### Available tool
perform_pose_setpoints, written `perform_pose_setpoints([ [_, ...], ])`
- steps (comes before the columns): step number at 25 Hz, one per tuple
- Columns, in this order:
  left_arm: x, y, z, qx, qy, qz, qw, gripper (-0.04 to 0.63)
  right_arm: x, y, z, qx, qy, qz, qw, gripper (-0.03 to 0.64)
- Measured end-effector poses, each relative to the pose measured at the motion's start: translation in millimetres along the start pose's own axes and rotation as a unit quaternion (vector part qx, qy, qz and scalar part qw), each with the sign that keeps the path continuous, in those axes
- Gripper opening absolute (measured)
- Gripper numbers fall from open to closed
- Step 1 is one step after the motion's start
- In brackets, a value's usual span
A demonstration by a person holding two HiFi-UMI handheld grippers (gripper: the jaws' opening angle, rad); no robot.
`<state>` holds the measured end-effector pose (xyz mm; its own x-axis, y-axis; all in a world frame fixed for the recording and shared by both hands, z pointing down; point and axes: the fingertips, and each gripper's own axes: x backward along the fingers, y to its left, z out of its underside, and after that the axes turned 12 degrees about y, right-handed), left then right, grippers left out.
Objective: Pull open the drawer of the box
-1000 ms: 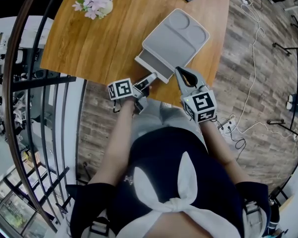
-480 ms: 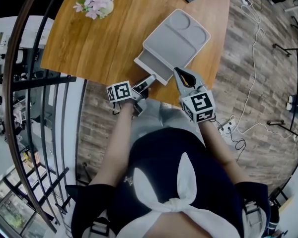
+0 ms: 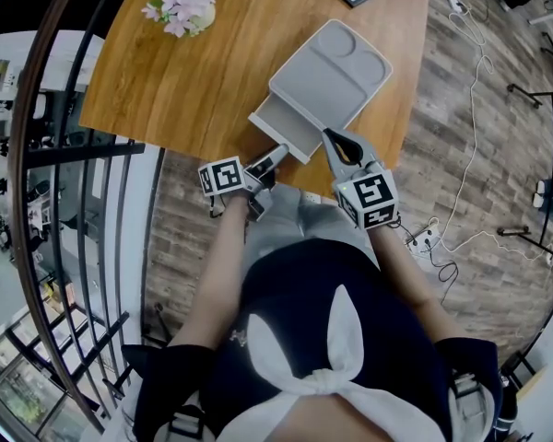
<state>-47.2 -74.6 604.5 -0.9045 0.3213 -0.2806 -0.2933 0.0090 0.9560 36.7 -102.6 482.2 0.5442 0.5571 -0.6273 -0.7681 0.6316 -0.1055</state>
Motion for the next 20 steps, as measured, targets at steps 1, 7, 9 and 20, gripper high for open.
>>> perform_pose_setpoints([
  [1, 1, 0, 0, 0.0, 0.0, 0.0, 1.0, 0.17, 0, 0, 0, 0.0, 0.0, 0.0, 1.0, -0.002],
  [7, 7, 3, 2, 0.002, -0.008, -0.001, 1.0, 0.163, -1, 3, 6, 0.001, 0.004, 0.001, 1.0, -0.002],
  [9, 8, 3, 1, 0.0, -0.01, -0.001, 0.9999, 0.152, -2, 3, 7, 0.001, 0.005, 0.001, 1.0, -0.002],
  [20, 7, 5, 2, 0.006, -0.002, 0.006, 1.0, 0.186, -2, 9, 10, 0.003, 0.01, 0.002, 1.0, -0.002],
])
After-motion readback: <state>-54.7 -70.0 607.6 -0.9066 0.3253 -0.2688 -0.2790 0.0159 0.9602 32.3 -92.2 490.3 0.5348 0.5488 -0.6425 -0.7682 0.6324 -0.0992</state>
